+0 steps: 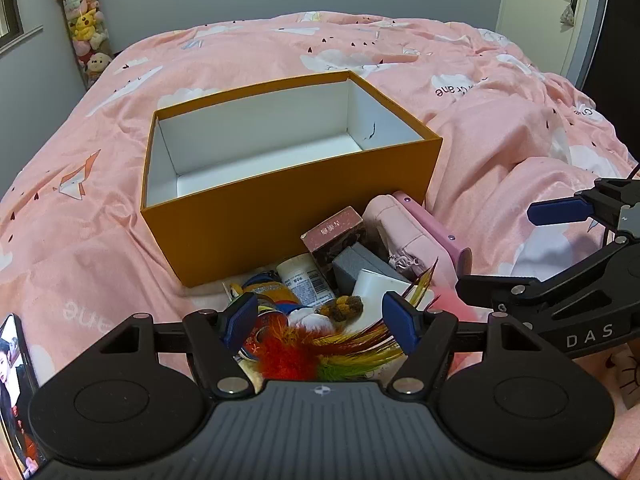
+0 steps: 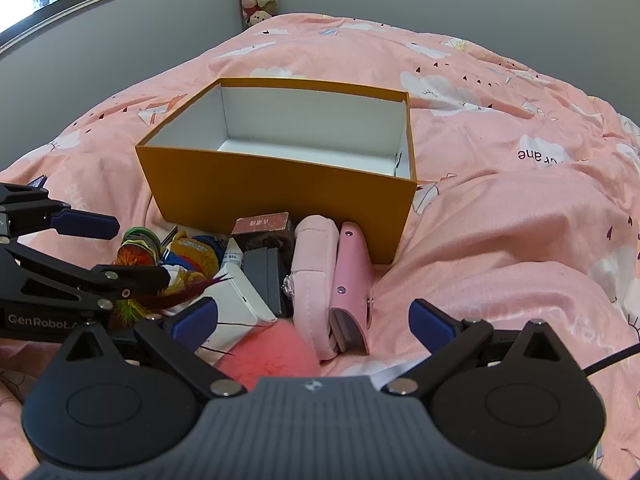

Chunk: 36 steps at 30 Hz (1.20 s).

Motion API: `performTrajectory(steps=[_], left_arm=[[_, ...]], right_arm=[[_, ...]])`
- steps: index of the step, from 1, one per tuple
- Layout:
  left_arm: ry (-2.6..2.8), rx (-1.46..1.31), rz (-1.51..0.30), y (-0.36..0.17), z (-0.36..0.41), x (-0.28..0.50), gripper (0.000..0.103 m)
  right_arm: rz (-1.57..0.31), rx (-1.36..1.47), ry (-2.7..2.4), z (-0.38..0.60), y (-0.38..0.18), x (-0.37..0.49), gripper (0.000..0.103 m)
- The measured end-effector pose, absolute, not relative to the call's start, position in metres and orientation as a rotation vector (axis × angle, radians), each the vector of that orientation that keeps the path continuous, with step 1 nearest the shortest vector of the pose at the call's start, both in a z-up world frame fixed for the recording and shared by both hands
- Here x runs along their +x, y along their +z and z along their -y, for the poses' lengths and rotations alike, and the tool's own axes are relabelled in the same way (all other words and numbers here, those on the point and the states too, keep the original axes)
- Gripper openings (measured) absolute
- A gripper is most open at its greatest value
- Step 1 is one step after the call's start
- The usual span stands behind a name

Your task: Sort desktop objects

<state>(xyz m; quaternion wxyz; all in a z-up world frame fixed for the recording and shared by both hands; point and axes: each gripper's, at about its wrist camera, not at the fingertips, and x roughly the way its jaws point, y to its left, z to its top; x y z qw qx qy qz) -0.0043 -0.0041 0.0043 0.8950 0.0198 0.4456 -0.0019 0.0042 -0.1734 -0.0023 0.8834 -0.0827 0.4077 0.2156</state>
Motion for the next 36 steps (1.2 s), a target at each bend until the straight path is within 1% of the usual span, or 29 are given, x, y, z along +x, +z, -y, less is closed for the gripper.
performTrajectory(steps=[36], left_arm=[[-0.027, 0.033, -0.917, 0.0014, 0.0016, -0.0039, 0.081]], right_arm=[[-0.854, -0.183, 0.455, 0.1728, -0.005, 0.0026, 0.102]])
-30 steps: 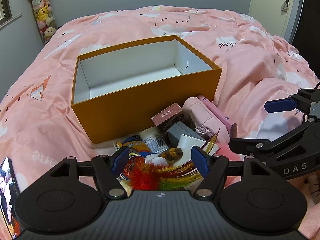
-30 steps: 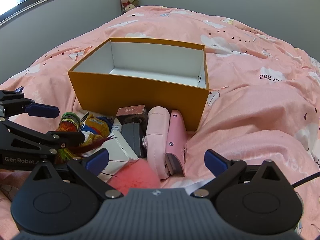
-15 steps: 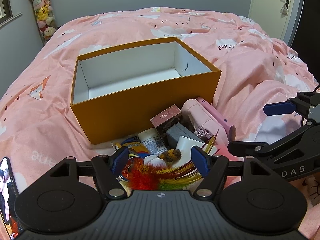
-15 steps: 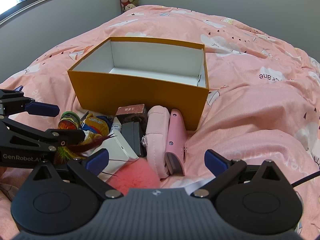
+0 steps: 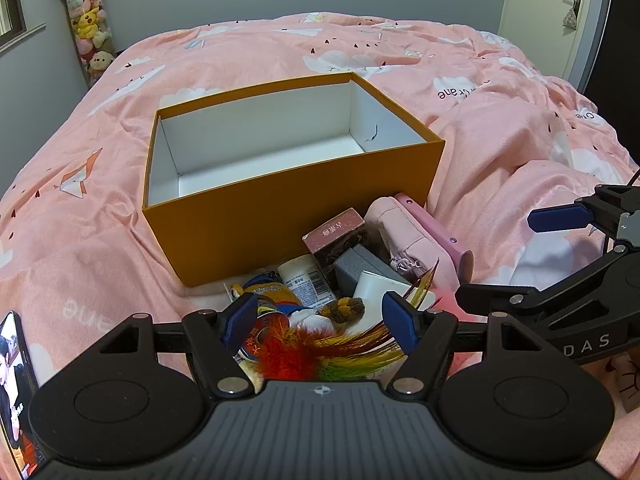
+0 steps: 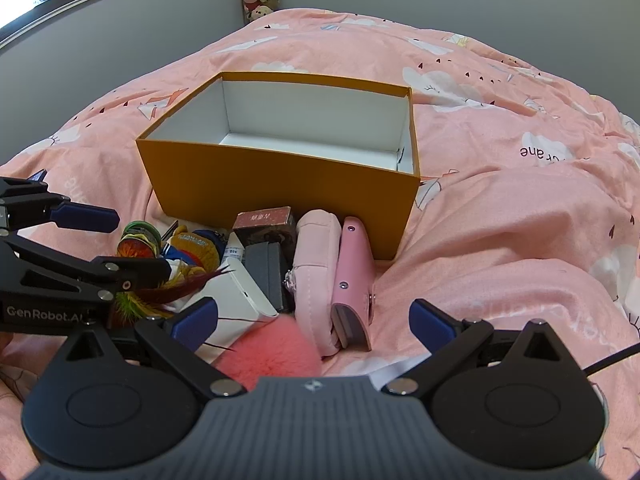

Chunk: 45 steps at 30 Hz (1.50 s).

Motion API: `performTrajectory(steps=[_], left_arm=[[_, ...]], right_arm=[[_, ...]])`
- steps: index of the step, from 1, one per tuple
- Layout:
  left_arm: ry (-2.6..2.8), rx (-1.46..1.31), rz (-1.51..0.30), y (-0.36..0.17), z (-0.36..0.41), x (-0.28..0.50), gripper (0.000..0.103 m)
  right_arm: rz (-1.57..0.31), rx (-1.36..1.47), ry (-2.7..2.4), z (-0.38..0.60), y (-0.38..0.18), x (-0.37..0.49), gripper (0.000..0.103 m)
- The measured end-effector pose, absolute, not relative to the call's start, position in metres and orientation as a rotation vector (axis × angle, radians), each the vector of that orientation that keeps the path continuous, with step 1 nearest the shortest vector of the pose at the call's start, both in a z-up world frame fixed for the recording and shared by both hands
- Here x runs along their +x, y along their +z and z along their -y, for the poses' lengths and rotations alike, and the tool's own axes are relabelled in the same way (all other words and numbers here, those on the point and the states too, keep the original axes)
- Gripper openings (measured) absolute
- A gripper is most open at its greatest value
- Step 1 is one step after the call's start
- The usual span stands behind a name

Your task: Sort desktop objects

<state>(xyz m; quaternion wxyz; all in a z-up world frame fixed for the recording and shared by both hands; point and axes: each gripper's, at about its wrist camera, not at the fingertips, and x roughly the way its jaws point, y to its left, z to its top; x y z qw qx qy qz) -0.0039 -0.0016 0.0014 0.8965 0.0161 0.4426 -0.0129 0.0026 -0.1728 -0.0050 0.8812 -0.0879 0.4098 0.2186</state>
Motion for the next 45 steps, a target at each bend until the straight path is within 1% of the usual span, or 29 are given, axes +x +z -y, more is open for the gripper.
performTrajectory(steps=[24, 33, 36, 37, 38, 39, 40, 41, 42, 43, 44, 45], left_arm=[[-0.043, 0.03, -0.933, -0.002, 0.001, -0.004, 0.081], [-0.081, 0.021, -0.935, 0.008, -0.01, 0.0, 0.081], [-0.07, 0.005, -0.938, 0.013, -0.021, 0.005, 0.075], [-0.062, 0.004, -0.94, 0.014, -0.025, 0.007, 0.072], [-0.052, 0.004, -0.943, 0.015, -0.029, 0.009, 0.068], [-0.039, 0.002, -0.948, 0.016, -0.034, 0.01, 0.065], [-0.031, -0.002, -0.953, 0.016, -0.038, 0.011, 0.059], [-0.026, -0.013, -0.963, 0.016, -0.044, 0.011, 0.054], [-0.026, -0.024, -0.97, 0.016, -0.048, 0.012, 0.051], [-0.028, -0.037, -0.981, 0.016, -0.053, 0.012, 0.046], [-0.034, -0.054, -0.995, 0.014, -0.057, 0.012, 0.041], [-0.04, -0.073, -1.011, 0.013, -0.06, 0.011, 0.041]], right_arm=[[-0.87, -0.183, 0.471, 0.17, -0.007, 0.003, 0.102], [-0.859, -0.199, 0.507, 0.168, -0.002, 0.011, 0.101], [-0.851, -0.199, 0.512, 0.168, 0.002, 0.017, 0.1], [-0.853, -0.195, 0.515, 0.168, 0.003, 0.019, 0.096], [-0.855, -0.188, 0.52, 0.168, 0.005, 0.022, 0.09], [-0.859, -0.183, 0.527, 0.168, 0.006, 0.024, 0.087], [-0.864, -0.177, 0.533, 0.168, 0.006, 0.027, 0.081], [-0.869, -0.169, 0.538, 0.168, 0.007, 0.029, 0.077], [-0.878, -0.16, 0.547, 0.168, 0.007, 0.032, 0.071], [-0.888, -0.151, 0.557, 0.167, 0.007, 0.034, 0.067], [-0.901, -0.139, 0.577, 0.167, 0.007, 0.036, 0.067], [-0.915, -0.127, 0.599, 0.166, 0.006, 0.037, 0.066]])
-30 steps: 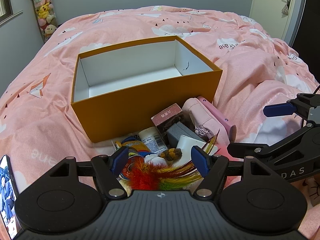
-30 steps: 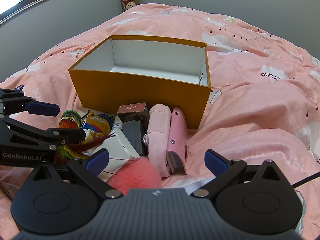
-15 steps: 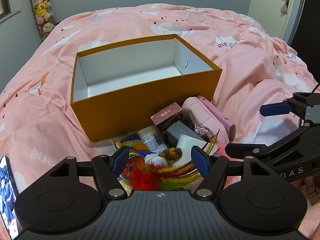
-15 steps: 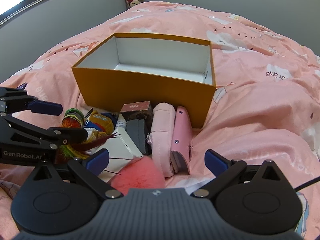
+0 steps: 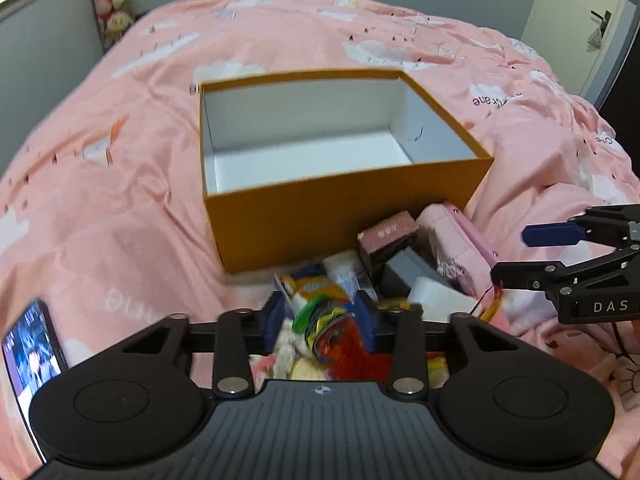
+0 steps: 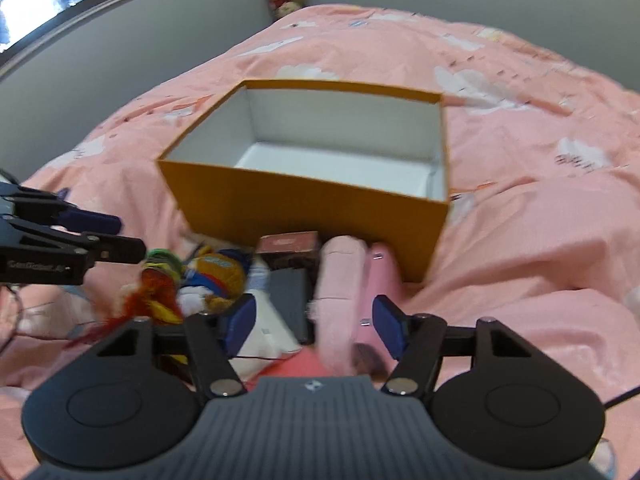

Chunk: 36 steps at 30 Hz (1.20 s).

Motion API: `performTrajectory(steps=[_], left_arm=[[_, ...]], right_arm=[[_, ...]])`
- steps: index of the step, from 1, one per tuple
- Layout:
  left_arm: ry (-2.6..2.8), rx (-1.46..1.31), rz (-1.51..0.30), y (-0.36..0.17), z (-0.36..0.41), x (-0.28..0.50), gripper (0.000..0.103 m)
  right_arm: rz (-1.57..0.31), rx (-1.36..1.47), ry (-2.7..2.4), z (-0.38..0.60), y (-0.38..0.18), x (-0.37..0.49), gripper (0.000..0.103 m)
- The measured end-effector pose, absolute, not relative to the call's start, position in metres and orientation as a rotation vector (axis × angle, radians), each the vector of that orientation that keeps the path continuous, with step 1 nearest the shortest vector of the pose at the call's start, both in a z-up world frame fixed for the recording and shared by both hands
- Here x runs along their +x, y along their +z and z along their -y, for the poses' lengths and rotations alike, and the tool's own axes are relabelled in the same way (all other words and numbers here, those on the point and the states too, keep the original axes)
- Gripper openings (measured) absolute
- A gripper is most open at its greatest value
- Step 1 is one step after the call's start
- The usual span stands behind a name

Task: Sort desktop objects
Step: 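Close the left tool on the red-green feather toy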

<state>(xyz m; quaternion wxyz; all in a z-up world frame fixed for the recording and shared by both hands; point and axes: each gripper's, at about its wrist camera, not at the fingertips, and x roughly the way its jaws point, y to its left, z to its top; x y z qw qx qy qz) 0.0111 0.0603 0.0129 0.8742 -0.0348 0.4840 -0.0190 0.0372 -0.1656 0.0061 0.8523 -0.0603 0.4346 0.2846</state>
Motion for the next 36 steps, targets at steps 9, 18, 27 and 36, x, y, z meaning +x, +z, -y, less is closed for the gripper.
performTrajectory(steps=[9, 18, 27, 36], left_arm=[[-0.172, -0.139, -1.063, 0.006, -0.057, -0.001, 0.048], [-0.229, -0.048, -1.208, -0.023, -0.035, 0.001, 0.052], [-0.196, -0.094, -1.153, -0.024, -0.046, -0.002, 0.006], [-0.162, -0.218, -0.965, 0.01, -0.062, 0.01, 0.001]], right_arm=[[-0.942, -0.17, 0.687, 0.142, -0.001, 0.04, 0.063], [-0.975, -0.148, 0.672, 0.149, -0.01, 0.044, 0.058], [-0.981, -0.151, 0.667, 0.15, -0.014, 0.044, 0.058], [-1.013, -0.13, 0.661, 0.169, -0.017, 0.042, 0.045]])
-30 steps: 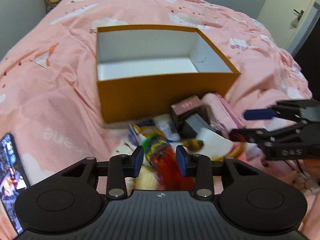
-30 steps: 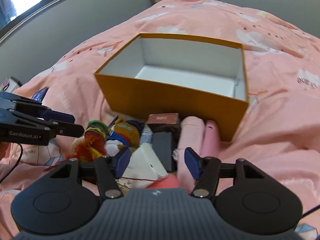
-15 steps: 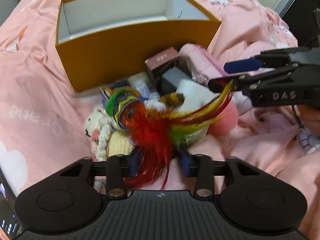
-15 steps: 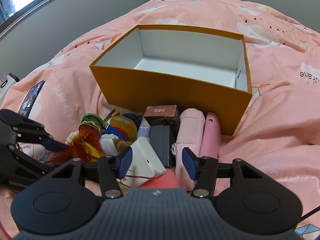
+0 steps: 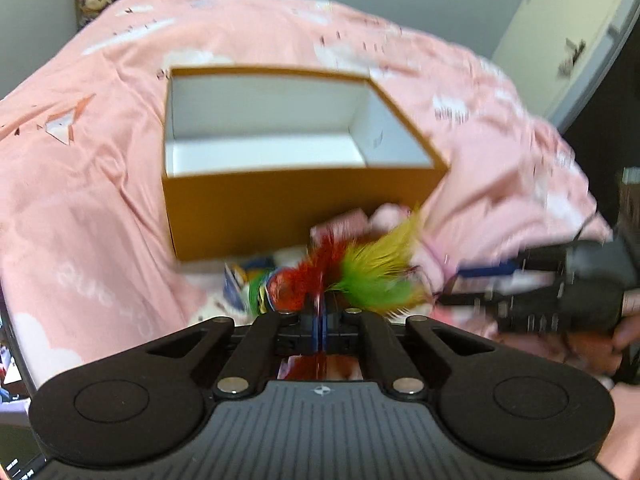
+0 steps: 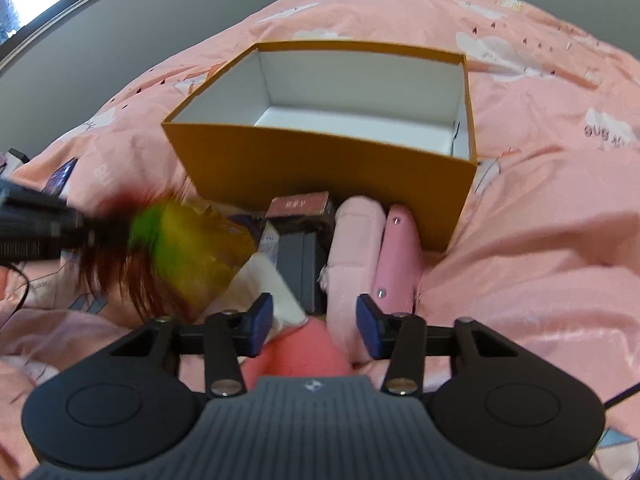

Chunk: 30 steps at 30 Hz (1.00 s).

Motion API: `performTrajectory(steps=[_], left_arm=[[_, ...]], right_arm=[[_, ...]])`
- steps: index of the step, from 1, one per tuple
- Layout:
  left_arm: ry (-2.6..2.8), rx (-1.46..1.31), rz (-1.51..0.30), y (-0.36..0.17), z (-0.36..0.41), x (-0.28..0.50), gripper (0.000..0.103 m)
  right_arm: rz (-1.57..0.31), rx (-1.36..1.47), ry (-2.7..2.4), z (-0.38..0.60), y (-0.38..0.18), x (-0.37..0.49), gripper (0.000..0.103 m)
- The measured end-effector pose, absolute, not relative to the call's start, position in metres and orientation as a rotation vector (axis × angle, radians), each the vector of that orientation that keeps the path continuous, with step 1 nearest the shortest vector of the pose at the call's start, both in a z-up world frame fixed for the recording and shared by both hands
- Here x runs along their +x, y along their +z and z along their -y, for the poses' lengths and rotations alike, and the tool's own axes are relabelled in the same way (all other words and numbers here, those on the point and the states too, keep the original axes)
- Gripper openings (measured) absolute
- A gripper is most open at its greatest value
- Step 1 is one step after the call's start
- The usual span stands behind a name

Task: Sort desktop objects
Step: 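Close the left tool on the red-green feather toy, then lift the feather toy with the left tool while the right tool grasps the pink pompom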

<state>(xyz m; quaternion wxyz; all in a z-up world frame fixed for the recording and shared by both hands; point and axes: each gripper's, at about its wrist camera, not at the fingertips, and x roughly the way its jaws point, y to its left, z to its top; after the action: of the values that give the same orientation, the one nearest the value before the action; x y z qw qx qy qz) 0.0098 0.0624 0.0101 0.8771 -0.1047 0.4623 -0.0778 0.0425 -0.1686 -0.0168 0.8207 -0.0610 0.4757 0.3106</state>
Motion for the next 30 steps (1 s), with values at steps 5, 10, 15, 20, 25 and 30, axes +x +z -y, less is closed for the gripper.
performTrajectory(steps=[5, 10, 15, 20, 25, 30], left_arm=[[-0.164, -0.278, -0.91, 0.023, -0.067, 0.013, 0.001], [-0.162, -0.286, -0.896, 0.023, -0.065, 0.017, 0.001], [-0.166, -0.277, -0.896, 0.02, -0.061, 0.018, 0.001], [-0.161, -0.278, -0.904, 0.016, -0.062, 0.021, 0.001], [-0.155, -0.288, -0.913, 0.012, -0.063, 0.022, 0.001], [-0.155, -0.284, -0.903, 0.014, -0.065, 0.022, 0.001]], right_arm=[[-1.066, -0.161, 0.766, 0.162, -0.022, 0.031, 0.043], [-1.147, -0.242, 0.714, 0.149, -0.044, 0.041, 0.051], [-1.219, -0.279, 0.732, 0.138, -0.065, 0.048, 0.053], [-1.265, -0.288, 0.737, 0.128, -0.082, 0.059, 0.054], [-1.296, -0.262, 0.737, 0.122, -0.097, 0.07, 0.05], [-1.266, -0.23, 0.742, 0.129, -0.087, 0.071, 0.047]])
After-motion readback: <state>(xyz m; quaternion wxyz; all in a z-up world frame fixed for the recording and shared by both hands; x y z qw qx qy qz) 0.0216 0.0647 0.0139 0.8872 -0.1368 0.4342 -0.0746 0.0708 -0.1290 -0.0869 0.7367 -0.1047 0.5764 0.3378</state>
